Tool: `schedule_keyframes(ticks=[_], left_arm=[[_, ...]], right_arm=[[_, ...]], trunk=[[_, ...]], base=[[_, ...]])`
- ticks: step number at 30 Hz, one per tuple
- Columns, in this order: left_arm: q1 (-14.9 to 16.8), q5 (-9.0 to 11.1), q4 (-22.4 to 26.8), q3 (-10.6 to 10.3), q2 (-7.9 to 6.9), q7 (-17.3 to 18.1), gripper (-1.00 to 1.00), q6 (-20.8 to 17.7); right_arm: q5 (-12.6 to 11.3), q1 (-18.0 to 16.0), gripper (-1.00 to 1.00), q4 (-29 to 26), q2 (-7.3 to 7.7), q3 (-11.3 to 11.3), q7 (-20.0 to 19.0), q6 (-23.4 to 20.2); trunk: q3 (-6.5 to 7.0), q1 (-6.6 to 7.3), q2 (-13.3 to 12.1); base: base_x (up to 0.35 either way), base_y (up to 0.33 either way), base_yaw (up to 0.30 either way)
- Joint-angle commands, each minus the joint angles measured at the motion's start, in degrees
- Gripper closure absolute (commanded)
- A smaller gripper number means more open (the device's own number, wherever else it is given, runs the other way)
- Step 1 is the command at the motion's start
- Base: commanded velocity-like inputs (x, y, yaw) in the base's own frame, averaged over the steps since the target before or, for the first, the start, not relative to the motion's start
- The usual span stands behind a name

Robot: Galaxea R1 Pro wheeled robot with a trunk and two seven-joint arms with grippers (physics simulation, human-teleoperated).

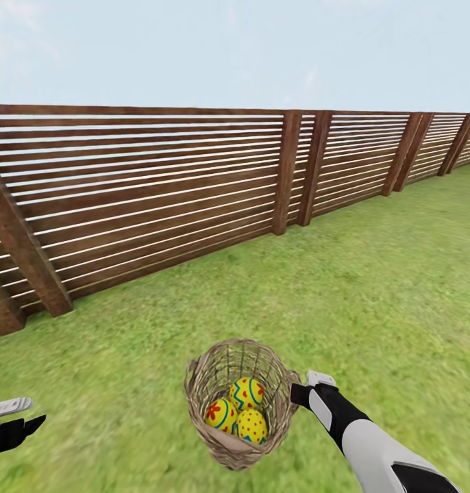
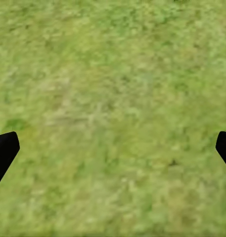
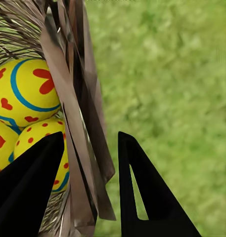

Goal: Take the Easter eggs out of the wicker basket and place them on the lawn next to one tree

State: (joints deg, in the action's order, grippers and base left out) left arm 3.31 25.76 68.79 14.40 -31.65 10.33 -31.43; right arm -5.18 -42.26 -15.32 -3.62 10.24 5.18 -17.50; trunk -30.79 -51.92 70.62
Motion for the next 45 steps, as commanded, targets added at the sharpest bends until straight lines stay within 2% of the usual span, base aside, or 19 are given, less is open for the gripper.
schedule_keyframes(ticks=[1, 45], left_arm=[[0.0, 0.2, 0.0, 0.1, -0.01, 0.1, -1.0, -0.4], [0.0, 0.2, -0.7, 0.1, 0.01, 0.0, -1.0, -0.3]], right_arm=[[-0.8, 0.0, 1.0, -0.2, -0.05, 0.2, 0.3, -0.3], [-0.8, 0.0, 1.0, -0.1, -0.68, 0.2, 0.3, -0.3]], trunk=[[0.13, 0.23, -0.4], [8.03, 9.89, -18.0]], base=[[0.0, 0.0, 0.0], [0.0, 0.0, 0.0]])
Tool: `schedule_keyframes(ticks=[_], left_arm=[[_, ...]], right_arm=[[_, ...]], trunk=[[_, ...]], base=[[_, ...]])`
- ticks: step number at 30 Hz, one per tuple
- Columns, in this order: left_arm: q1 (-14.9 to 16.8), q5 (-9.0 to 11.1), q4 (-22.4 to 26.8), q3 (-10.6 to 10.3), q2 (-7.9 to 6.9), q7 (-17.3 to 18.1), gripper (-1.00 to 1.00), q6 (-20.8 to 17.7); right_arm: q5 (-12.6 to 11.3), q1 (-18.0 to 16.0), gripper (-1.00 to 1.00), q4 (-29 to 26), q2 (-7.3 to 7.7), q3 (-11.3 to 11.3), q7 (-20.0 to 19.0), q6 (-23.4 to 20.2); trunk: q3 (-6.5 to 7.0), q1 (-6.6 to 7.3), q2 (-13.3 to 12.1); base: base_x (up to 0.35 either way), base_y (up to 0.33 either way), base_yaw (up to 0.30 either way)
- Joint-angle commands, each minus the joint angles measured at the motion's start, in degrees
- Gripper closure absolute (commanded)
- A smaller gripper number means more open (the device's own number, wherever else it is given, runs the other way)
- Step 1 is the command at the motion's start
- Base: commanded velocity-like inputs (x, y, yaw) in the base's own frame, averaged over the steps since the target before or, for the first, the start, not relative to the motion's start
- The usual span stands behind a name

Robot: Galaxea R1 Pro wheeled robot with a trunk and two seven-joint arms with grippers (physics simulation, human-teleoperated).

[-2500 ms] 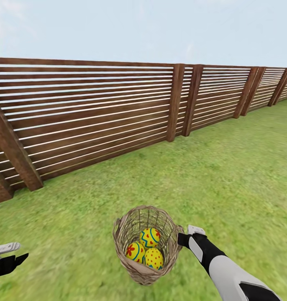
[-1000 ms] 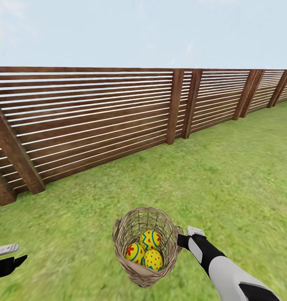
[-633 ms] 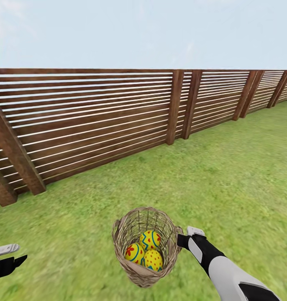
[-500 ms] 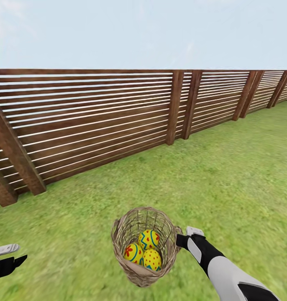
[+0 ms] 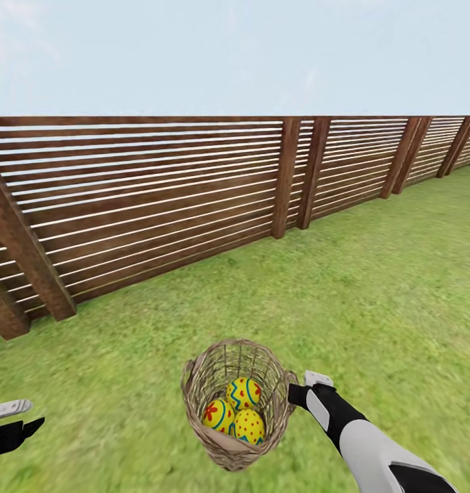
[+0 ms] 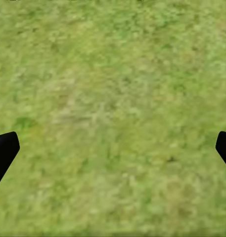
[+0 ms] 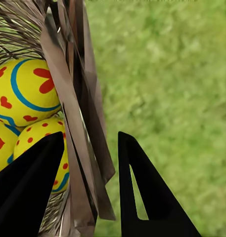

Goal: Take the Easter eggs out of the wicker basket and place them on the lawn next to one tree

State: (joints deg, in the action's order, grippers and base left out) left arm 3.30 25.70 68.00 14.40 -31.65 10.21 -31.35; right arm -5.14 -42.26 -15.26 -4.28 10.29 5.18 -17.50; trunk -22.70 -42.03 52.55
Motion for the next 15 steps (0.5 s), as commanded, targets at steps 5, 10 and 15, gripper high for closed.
schedule_keyframes(ticks=[5, 10, 15], left_arm=[[0.0, 0.2, 0.0, 0.1, 0.01, 0.2, -1.0, -0.4], [0.0, 0.2, 0.0, 0.1, 0.01, 0.2, -1.0, -0.4], [0.0, 0.2, 0.0, 0.1, 0.01, 0.2, -1.0, -0.4]], right_arm=[[-0.8, 0.0, 1.0, -0.2, -0.03, 0.2, 0.3, -0.3], [-0.8, 0.0, 1.0, -0.2, -0.07, 0.2, 0.3, -0.3], [-0.8, 0.0, 1.0, -0.1, -0.17, 0.2, 0.3, -0.3]], trunk=[[0.84, 1.1, -2.0], [1.74, 2.2, -4.0], [2.63, 3.29, -6.0]], base=[[0.0, 0.0, 0.0], [0.0, 0.0, 0.0], [0.0, 0.0, 0.0]])
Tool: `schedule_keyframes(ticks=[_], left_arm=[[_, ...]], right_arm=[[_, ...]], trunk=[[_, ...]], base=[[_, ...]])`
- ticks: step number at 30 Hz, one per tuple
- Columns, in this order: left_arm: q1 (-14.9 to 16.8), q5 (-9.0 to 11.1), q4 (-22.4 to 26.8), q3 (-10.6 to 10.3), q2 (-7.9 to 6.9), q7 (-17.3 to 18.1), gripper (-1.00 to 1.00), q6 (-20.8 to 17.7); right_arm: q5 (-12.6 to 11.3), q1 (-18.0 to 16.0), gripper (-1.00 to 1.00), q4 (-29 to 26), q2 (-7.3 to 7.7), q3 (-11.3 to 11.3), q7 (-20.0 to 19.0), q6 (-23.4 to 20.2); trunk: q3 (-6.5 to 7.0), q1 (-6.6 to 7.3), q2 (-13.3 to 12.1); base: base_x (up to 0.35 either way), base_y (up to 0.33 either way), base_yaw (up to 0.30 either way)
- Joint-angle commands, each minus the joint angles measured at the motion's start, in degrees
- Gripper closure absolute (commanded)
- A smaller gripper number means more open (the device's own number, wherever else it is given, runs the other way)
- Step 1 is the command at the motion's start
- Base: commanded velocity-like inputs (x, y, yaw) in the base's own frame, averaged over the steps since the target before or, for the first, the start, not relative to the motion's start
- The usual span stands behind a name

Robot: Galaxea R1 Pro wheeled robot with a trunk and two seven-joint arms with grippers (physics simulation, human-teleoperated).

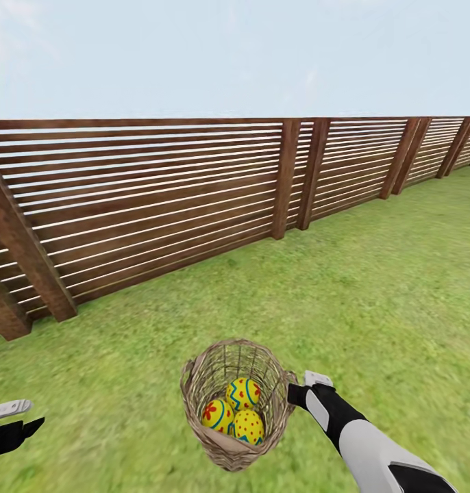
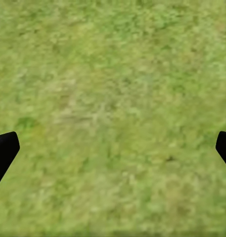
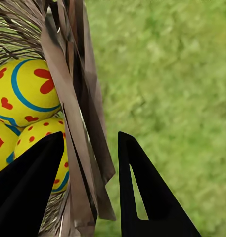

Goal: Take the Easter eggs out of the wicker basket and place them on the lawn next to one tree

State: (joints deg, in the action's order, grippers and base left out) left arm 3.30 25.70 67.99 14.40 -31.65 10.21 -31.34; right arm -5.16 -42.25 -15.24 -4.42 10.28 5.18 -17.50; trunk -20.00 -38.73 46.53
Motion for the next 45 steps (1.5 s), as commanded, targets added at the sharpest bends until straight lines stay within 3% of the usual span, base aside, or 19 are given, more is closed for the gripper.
schedule_keyframes(ticks=[1, 30, 45], left_arm=[[0.0, 0.2, 0.0, 0.1, 0.01, 0.2, -1.0, -0.4], [0.0, 0.2, 0.0, 0.1, 0.01, 0.2, -1.0, -0.4], [0.0, 0.2, -0.1, 0.1, 0.01, 0.1, -1.0, -0.4]], right_arm=[[-0.8, 0.0, 1.0, -0.1, -0.05, 0.2, 0.3, -0.3], [-0.8, 0.0, 1.0, -0.1, -0.06, 0.2, 0.3, -0.3], [-0.8, 0.0, 1.0, -0.1, -0.06, 0.1, 0.3, -0.2]], trunk=[[0.12, 0.22, -0.4], [5.32, 6.59, -12.0], [5.32, 6.59, -12.0]], base=[[0.0, 0.0, 0.0], [0.0, 0.0, 0.0], [0.051, 0.011, 0.0]])
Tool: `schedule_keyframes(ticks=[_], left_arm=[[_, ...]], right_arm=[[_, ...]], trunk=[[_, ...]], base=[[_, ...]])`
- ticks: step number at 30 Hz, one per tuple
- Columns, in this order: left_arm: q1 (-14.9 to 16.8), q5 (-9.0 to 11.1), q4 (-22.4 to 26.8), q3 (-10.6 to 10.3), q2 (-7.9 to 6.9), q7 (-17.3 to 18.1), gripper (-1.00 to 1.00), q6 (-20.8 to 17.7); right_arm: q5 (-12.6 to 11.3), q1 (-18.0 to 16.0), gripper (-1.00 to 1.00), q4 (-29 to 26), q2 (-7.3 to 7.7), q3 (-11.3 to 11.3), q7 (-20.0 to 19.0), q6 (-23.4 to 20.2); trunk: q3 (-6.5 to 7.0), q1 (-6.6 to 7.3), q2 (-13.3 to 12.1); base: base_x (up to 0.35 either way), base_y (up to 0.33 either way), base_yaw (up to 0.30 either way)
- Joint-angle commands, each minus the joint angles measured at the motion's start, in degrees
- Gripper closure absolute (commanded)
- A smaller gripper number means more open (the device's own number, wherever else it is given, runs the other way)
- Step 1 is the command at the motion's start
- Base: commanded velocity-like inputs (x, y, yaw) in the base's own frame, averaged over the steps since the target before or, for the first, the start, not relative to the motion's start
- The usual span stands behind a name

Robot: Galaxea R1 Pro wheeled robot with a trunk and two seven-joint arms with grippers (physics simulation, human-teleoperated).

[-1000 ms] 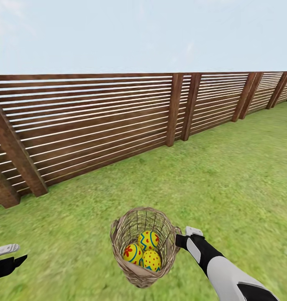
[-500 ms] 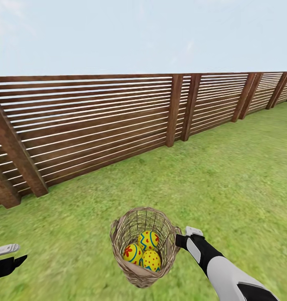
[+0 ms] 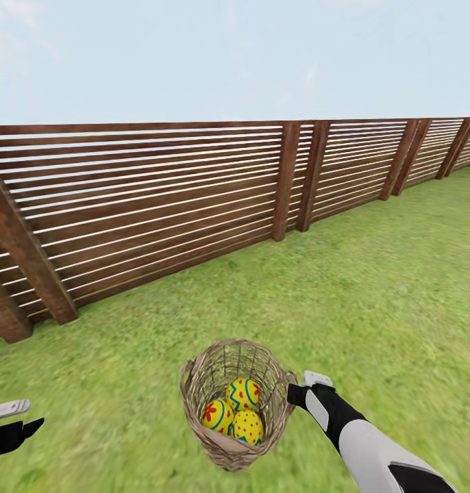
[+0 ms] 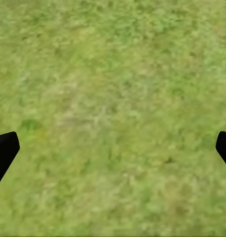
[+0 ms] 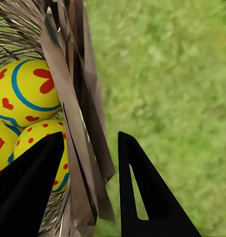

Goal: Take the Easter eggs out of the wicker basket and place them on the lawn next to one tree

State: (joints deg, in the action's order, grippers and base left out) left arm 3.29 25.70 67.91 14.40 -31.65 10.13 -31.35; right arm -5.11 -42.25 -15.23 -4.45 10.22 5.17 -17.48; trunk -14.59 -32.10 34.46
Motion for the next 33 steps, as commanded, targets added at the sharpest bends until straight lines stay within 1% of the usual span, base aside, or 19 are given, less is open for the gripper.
schedule_keyframes(ticks=[1, 5, 8, 16, 33], left_arm=[[0.0, 0.2, -0.1, 0.1, 0.01, 0.2, -1.0, -0.4], [0.0, 0.2, -0.2, 0.1, 0.01, 0.2, -1.0, -0.4], [0.0, 0.2, -0.2, 0.1, 0.01, 0.2, -1.0, -0.4], [0.0, 0.2, -0.2, 0.1, 0.01, 0.2, -1.0, -0.4], [0.0, 0.2, -0.3, 0.1, 0.01, 0.2, -1.0, -0.4]], right_arm=[[-0.9, 0.0, 1.0, -0.2, -0.03, 0.2, 0.3, -0.3], [-0.9, 0.0, 1.0, -0.2, -0.03, 0.2, 0.3, -0.3], [-0.9, 0.0, 1.0, -0.2, -0.03, 0.1, 0.3, -0.3], [-0.9, 0.0, 1.0, -0.2, -0.42, 0.2, 0.3, -0.3], [-0.9, 0.0, 1.0, -0.2, -0.47, 0.2, 0.3, -0.3]], trunk=[[-0.09, -0.04, 0.1], [-0.09, -0.04, 0.1], [-0.09, -0.04, 0.1], [-0.09, -0.04, 0.1], [-0.09, -0.04, 0.1]], base=[[0.273, 0.082, 0.0], [0.301, 0.096, -0.012], [0.313, 0.11, -0.141], [0.306, 0.161, -0.258], [0.276, 0.193, -0.273]])
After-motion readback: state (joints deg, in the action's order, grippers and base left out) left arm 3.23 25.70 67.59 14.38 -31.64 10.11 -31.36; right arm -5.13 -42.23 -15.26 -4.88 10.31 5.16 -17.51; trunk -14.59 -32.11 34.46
